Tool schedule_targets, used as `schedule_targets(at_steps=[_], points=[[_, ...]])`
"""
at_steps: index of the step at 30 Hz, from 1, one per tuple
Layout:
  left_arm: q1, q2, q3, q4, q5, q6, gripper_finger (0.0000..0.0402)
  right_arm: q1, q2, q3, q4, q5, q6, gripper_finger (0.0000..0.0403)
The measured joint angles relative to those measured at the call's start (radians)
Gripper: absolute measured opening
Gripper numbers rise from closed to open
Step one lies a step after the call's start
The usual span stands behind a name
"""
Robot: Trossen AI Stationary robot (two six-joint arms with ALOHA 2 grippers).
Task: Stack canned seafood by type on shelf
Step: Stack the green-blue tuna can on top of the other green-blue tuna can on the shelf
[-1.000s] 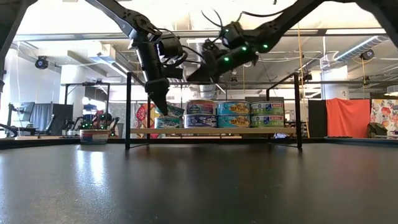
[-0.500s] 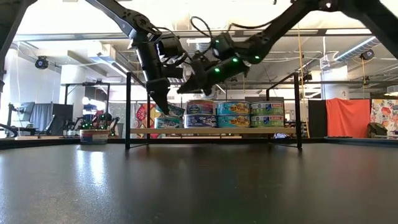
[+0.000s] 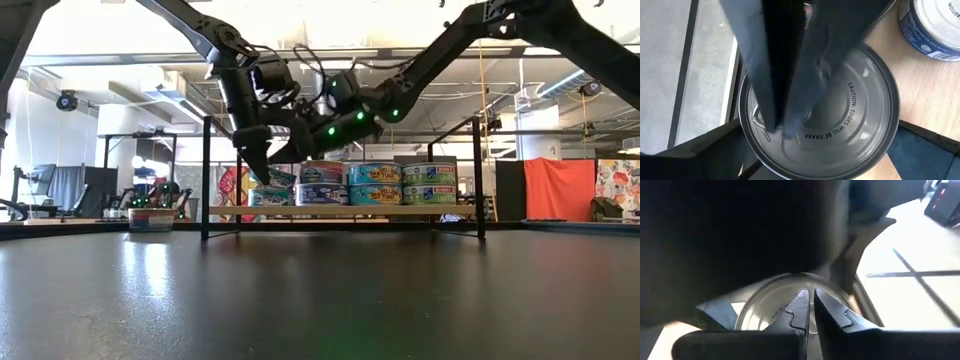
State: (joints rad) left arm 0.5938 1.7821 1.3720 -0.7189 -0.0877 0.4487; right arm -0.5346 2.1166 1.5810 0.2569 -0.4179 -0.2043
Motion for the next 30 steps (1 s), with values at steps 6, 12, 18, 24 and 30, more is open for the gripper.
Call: schedule_targets(at_steps=[6,12,18,24,30], points=[[0.0,0.0,0.0,0.008,-0.003,0.004,0.0398,0.006,0.011,-0.006,0.017,0.003,0.003,0.0018],[0.0,0.0,-0.002,0.026,-0.007,0.006,0.0398,0.009,0.013,-0.003,0.0,0.013,0.004,0.0018],[0.0,0.0,-0.002,0.021,-0.009,0.005,0.0398,0.027,-0.007,0.002,-0.037,0.051,-0.017,0.0018],[-0.001,0.0,-0.002,0.023,-0.008,0.002,0.0398,0.037,-0.014,0.001,-0.044,0.109,-0.062,0.0018],[-0.002,0.0,-0.002,0.018,-0.011,0.008,0.0398,0.055,-0.02,0.003,-0.105,0.15,-0.083,0.0018]])
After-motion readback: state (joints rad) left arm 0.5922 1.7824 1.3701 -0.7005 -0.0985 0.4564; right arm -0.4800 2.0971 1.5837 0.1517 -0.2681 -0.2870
